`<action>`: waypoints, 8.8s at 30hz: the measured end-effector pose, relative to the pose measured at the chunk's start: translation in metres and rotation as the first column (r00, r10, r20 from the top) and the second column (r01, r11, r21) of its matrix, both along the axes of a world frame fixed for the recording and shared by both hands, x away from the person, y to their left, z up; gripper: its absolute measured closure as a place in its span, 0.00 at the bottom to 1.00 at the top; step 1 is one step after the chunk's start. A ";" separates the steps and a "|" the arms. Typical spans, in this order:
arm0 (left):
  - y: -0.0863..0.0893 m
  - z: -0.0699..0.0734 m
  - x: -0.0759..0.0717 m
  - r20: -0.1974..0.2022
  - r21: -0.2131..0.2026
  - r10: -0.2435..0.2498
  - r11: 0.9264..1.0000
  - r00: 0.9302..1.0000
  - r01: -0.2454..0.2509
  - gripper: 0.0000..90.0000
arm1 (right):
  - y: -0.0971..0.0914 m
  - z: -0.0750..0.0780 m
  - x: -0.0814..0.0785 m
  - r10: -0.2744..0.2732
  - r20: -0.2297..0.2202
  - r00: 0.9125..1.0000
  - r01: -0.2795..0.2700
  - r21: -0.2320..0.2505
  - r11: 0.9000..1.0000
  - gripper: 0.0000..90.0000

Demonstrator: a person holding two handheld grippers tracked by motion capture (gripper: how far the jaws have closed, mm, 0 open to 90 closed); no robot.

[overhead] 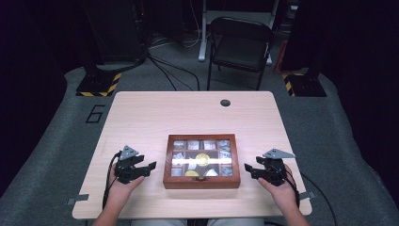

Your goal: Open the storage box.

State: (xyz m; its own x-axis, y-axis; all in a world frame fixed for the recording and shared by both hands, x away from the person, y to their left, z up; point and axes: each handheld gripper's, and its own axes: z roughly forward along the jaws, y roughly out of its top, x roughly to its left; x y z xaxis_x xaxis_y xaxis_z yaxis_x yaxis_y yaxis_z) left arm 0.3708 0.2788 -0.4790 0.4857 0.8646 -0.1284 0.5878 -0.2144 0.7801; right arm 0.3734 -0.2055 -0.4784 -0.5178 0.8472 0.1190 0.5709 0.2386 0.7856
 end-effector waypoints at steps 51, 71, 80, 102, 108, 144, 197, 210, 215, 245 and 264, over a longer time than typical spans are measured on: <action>-0.044 -0.001 -0.061 -0.004 0.016 -0.190 0.982 0.982 0.190 0.52 | 0.044 -0.007 -0.050 0.223 -0.016 0.975 -0.223 -0.117 0.968 0.56; -0.053 -0.009 -0.054 -0.053 0.058 -0.203 0.977 0.978 0.206 0.59 | 0.042 -0.008 -0.047 0.230 -0.010 0.973 -0.230 -0.123 0.965 0.59; -0.053 -0.008 -0.054 -0.039 0.048 -0.207 0.977 0.978 0.208 0.59 | 0.043 -0.006 -0.048 0.230 -0.001 0.973 -0.228 -0.130 0.965 0.60; -0.057 0.014 -0.047 0.039 -0.018 -0.181 0.983 0.983 0.182 0.45 | 0.043 0.012 -0.044 0.169 0.058 0.984 -0.168 -0.030 0.985 0.50; -0.057 0.024 -0.041 0.052 -0.034 -0.167 0.985 0.985 0.169 0.41 | 0.044 0.022 -0.039 0.149 0.069 0.986 -0.149 -0.007 0.989 0.46; -0.068 0.069 0.001 0.157 -0.078 -0.080 0.993 0.984 0.093 0.28 | 0.058 0.071 0.001 0.063 0.167 0.984 -0.076 0.067 0.995 0.33; -0.082 0.079 0.080 0.207 -0.127 -0.004 0.991 0.978 0.031 0.28 | 0.070 0.088 0.080 -0.019 0.171 0.985 0.002 0.098 0.995 0.38; -0.079 0.068 0.093 0.187 -0.169 0.010 0.985 0.982 0.022 0.31 | 0.072 0.089 0.089 -0.031 0.180 0.983 0.012 0.106 0.994 0.38; -0.078 0.062 0.097 0.167 -0.163 0.008 0.986 0.986 0.019 0.32 | 0.072 0.088 0.092 -0.029 0.173 0.985 0.011 0.104 0.995 0.38; -0.076 0.045 0.117 0.112 -0.185 0.001 0.982 0.994 0.020 0.34 | 0.065 0.052 0.117 -0.040 0.091 0.995 0.030 0.103 0.994 0.40; -0.075 0.036 0.123 0.083 -0.170 -0.014 0.985 0.996 0.028 0.36 | 0.070 0.043 0.122 -0.028 0.069 0.997 0.021 0.093 0.995 0.40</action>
State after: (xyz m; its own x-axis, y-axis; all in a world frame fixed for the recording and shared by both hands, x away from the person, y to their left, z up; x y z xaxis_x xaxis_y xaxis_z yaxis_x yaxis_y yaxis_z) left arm 0.4935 0.2037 -0.4434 0.5180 0.8231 -0.2326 0.5178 -0.0852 0.8513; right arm 0.4953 -0.1357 -0.4349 -0.5069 0.8467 0.1615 0.5182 0.1497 0.8420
